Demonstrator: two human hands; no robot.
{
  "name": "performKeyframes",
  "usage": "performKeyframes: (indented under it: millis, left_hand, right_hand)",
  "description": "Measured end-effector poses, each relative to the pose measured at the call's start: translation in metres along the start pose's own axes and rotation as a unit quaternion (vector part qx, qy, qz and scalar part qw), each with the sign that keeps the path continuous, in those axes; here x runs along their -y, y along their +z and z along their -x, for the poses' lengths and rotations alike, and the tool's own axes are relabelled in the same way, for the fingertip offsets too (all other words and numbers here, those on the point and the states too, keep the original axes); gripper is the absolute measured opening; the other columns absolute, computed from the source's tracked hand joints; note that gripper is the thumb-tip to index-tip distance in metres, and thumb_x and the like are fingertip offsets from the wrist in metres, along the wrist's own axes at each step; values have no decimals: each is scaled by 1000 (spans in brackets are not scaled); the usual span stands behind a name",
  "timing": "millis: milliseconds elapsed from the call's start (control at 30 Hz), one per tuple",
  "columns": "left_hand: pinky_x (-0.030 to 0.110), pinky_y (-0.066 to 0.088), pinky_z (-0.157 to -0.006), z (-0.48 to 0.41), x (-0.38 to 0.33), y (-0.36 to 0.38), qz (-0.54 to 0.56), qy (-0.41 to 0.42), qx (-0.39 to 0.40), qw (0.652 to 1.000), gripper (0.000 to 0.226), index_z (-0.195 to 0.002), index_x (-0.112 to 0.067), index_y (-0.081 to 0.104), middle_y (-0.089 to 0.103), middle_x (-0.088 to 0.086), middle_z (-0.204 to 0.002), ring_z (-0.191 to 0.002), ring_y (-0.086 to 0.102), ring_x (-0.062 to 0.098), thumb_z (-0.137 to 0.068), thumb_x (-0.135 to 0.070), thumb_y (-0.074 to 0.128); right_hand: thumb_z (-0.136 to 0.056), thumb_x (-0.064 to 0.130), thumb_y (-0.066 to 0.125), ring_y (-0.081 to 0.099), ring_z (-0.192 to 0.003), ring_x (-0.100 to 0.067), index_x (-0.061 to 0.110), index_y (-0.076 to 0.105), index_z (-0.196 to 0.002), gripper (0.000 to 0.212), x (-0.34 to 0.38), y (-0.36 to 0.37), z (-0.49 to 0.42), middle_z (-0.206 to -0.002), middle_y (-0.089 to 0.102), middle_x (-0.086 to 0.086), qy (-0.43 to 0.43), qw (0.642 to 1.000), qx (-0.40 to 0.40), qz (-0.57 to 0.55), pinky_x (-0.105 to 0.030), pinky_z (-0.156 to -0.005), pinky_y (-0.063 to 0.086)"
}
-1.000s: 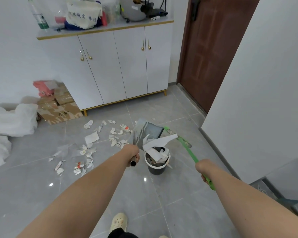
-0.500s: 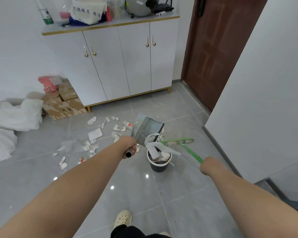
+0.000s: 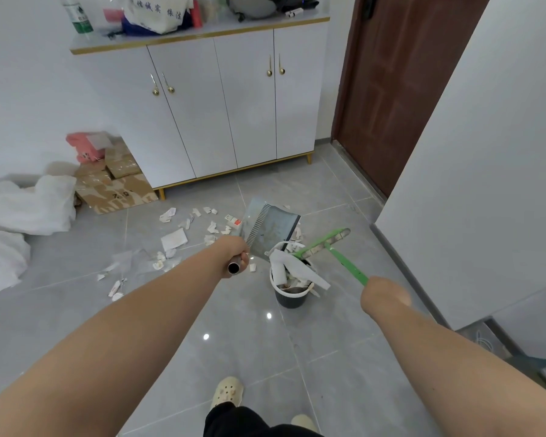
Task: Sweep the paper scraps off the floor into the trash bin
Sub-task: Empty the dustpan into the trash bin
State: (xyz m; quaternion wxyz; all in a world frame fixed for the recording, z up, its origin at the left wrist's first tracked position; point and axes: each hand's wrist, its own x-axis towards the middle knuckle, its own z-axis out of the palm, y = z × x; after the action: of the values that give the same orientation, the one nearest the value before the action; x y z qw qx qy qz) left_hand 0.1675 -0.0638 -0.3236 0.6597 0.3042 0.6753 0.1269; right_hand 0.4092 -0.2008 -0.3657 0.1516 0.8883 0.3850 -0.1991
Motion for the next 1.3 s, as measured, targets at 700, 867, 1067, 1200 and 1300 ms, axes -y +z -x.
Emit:
performKeyframes:
  millis: [700,867,1067,1200,1300]
  left_hand:
    - [8,29,-27,27,-19,-5,-1,35,39,999,21,-80,-10,37,40,3,-53,-20,33,6,-99,-4,31]
    - [7,33,-31,24,-6,12,-44,38,6,998,21,-82,-10,38,38,4,-64,-20,33,5,-99,-2,30]
    - [21,34,-44,8,19,32,-102,50,-38,993,18,-81,-5,44,45,7,-47,-42,38,14,-95,0,35]
    - [21,32,-43,-9,30,38,-140,68,-66,986,18,-104,5,51,44,12,-45,-39,38,18,-92,2,38]
    - [18,32,-39,-17,34,40,-153,83,-72,982,29,-117,7,48,44,12,-51,-40,37,19,-90,5,37]
  right_hand:
    - [-92,10,44,59,-113,-25,9,57,-122,33,-28,-26,11,-120,61,-7,35,998,-34,-41,-31,-88,48]
    - [-93,13,43,56,-117,-26,8,56,-123,33,-21,-13,12,-125,59,-9,21,998,10,-61,-31,-93,45]
    - [-95,15,44,56,-119,-24,11,55,-126,34,-5,15,12,-126,59,-7,8,998,40,-45,-30,-94,45]
    - [-95,14,47,56,-120,-22,13,56,-128,34,10,35,8,-127,59,-4,10,998,58,-15,-32,-94,47]
    - [-97,11,45,56,-120,-22,13,54,-131,36,20,40,1,-129,58,-4,6,998,57,26,-34,-93,50]
